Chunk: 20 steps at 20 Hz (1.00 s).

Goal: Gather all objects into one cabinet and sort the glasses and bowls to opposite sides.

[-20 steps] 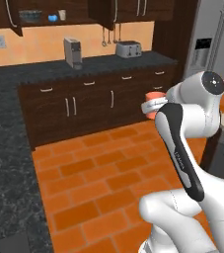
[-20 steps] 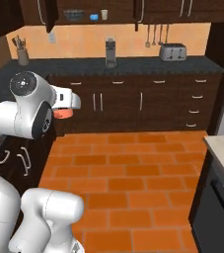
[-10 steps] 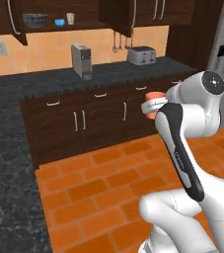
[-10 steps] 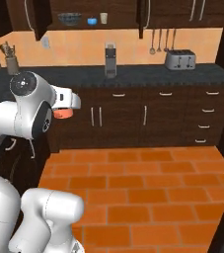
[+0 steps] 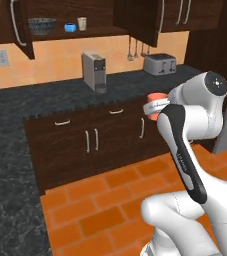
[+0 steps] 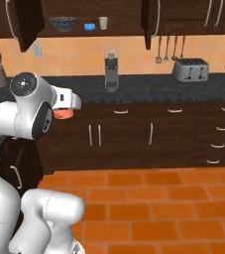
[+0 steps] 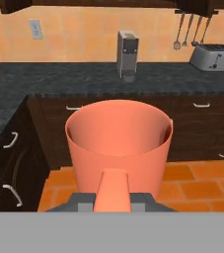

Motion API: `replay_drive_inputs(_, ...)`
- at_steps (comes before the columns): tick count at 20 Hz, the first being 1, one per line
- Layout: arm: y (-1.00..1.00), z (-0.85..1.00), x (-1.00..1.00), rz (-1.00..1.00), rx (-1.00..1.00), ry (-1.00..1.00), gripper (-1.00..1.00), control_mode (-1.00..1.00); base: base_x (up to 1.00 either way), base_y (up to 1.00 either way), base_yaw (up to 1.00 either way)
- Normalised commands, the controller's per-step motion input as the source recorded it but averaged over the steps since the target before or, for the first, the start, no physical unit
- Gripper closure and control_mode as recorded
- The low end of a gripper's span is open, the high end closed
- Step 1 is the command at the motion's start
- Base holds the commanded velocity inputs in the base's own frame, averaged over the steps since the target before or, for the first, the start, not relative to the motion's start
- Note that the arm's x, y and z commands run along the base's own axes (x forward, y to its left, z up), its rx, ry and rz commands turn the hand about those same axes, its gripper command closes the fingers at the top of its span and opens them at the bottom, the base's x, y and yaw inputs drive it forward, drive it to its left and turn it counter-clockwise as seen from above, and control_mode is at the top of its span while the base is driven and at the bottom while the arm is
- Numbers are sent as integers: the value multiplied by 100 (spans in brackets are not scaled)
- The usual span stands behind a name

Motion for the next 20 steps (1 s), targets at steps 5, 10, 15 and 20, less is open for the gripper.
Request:
replay_drive_inputs(5, 0, 0, 0, 0, 0, 0, 100, 100, 100, 1, 0)
replay_drive_inputs(10, 0, 0, 0, 0, 0, 0, 100, 100, 100, 9, 0)
replay_drive_inputs(15, 0, 0, 0, 0, 0, 0, 100, 100, 84, 14, 0)
replay_drive_inputs(20, 0, 0, 0, 0, 0, 0, 100, 100, 65, 12, 0)
